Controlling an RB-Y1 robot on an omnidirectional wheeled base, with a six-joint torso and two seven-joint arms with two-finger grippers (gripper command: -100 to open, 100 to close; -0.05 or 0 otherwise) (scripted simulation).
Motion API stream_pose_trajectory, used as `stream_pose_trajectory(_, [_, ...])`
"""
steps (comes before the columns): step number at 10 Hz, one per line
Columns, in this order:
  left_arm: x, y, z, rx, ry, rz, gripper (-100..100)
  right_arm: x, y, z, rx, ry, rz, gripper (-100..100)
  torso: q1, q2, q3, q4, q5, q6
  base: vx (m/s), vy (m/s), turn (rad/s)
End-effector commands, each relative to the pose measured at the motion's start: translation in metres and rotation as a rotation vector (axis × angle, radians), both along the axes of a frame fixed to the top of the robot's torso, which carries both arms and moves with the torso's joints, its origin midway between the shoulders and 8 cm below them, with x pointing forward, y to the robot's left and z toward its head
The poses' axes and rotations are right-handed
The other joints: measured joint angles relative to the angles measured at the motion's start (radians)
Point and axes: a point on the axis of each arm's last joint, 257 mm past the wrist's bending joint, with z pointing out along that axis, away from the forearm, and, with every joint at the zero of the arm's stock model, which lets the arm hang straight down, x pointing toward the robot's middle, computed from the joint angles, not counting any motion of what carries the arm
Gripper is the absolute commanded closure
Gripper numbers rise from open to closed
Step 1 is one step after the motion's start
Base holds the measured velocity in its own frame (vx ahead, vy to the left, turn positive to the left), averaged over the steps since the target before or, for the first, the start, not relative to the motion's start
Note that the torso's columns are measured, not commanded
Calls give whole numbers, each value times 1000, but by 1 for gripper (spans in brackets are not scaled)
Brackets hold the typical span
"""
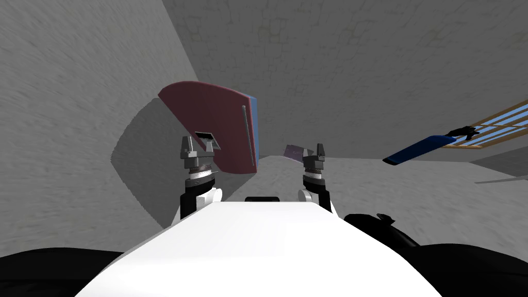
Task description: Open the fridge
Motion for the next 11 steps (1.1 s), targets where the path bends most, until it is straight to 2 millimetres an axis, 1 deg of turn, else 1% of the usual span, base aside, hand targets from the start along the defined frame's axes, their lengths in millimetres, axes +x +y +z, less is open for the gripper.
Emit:
stream_pose_trajectory(1, [0,0,0,0,0,0,0,0,0,0,0,0,0,0,0,40,-82,41,0,0,0,0,0])
stream_pose_trajectory(3, [0,0,0,0,0,0,0,0,0,0,0,0,0,0,0,175,-351,176,0,0,0,0,0])
stream_pose_trajectory(9, [0,0,0,0,0,0,0,0,0,0,0,0,0,0,0,618,-1234,617,0,0,0,0,0])
stream_pose_trajectory(10, [7,-6,1,38,12,-19,-100,0,0,0,0,0,0,0,0,691,-1382,691,0,0,12,-8,-42])
stream_pose_trajectory(11, [13,-9,2,66,21,-31,-100,0,0,0,0,0,0,0,0,725,-1451,724,0,0,15,-13,-71])
